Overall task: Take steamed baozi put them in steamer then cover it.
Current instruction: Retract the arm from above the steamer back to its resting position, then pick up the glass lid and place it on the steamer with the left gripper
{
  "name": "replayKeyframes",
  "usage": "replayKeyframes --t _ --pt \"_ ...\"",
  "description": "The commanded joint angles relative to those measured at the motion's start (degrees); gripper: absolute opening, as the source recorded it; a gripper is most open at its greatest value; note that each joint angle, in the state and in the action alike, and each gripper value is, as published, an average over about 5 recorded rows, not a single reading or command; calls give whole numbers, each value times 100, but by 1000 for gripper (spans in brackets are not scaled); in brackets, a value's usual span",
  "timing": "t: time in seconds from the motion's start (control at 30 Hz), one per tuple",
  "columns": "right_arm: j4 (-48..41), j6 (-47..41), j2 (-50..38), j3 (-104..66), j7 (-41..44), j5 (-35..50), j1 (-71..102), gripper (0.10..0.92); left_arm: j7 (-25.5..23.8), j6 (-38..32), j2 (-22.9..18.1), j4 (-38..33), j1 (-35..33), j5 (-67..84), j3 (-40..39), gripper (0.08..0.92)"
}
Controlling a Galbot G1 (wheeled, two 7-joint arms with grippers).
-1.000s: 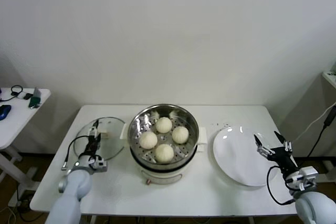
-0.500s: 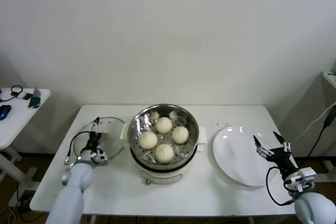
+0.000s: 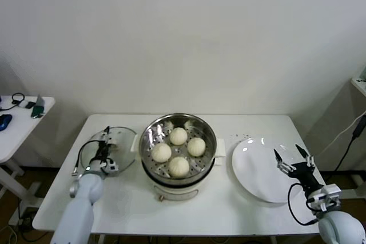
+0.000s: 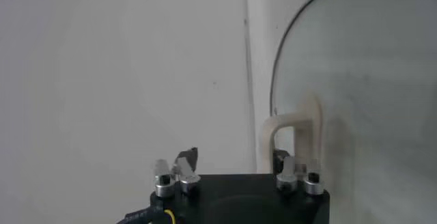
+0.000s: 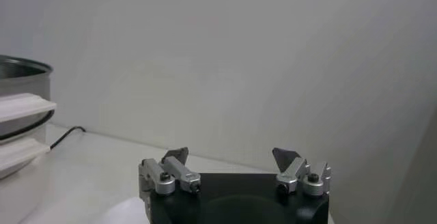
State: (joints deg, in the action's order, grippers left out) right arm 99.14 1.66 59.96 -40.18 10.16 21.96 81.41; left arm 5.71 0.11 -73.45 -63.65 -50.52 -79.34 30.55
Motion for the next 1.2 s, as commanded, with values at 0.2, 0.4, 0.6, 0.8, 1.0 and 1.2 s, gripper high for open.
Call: replayKeyframes --t 0.2,0.4,0.6,0.8,1.0,1.2 --pt "-45 42 26 21 15 -151 -6 823 11 -95 13 238 15 33 107 498" --pt "-68 62 37 36 18 -183 -32 823 70 -89 19 87 -27 135 83 325" --pt "-116 105 59 50 34 -231 -64 823 121 2 104 -373 -203 349 -5 169" --pt "-153 146 46 37 45 -256 -99 823 174 202 338 -1073 -474 576 -20 150" --pt "-190 186 58 4 81 -266 -109 823 194 592 644 -2116 -1079 871 128 150" --pt "-231 206 52 24 118 -300 -175 823 264 1323 847 -3280 -1810 967 320 150"
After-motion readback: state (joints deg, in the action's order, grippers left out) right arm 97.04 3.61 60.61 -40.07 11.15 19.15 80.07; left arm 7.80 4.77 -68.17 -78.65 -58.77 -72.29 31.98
